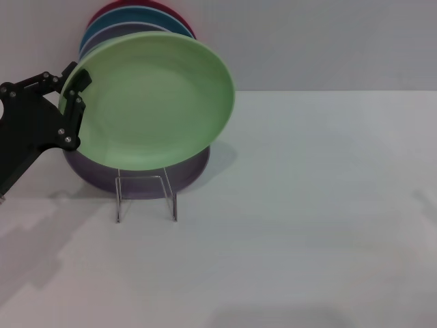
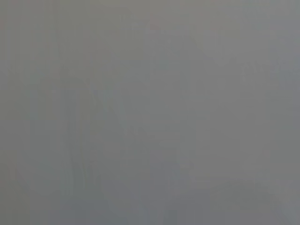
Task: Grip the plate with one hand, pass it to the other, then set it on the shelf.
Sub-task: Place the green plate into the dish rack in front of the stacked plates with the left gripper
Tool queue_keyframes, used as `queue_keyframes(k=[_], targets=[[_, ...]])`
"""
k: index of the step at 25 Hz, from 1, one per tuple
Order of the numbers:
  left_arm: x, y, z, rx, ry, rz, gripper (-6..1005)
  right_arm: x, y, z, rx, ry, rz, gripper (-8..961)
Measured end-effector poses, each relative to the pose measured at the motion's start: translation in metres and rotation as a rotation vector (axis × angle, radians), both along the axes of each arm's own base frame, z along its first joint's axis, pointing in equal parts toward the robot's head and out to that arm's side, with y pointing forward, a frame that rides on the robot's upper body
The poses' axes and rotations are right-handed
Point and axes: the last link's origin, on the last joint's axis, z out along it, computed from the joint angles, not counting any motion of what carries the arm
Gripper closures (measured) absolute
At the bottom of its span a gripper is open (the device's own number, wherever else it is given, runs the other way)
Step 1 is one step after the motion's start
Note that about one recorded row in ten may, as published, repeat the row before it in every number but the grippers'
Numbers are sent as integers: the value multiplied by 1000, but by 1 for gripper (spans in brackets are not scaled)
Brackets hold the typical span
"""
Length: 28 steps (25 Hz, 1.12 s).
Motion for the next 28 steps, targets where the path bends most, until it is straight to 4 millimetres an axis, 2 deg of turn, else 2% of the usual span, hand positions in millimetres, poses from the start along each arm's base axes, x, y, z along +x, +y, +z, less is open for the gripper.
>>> queue_keyframes(k=[28], targets=[[-11, -9, -9, -35, -5, 53, 851, -4, 2, -1, -19, 6, 23, 187]])
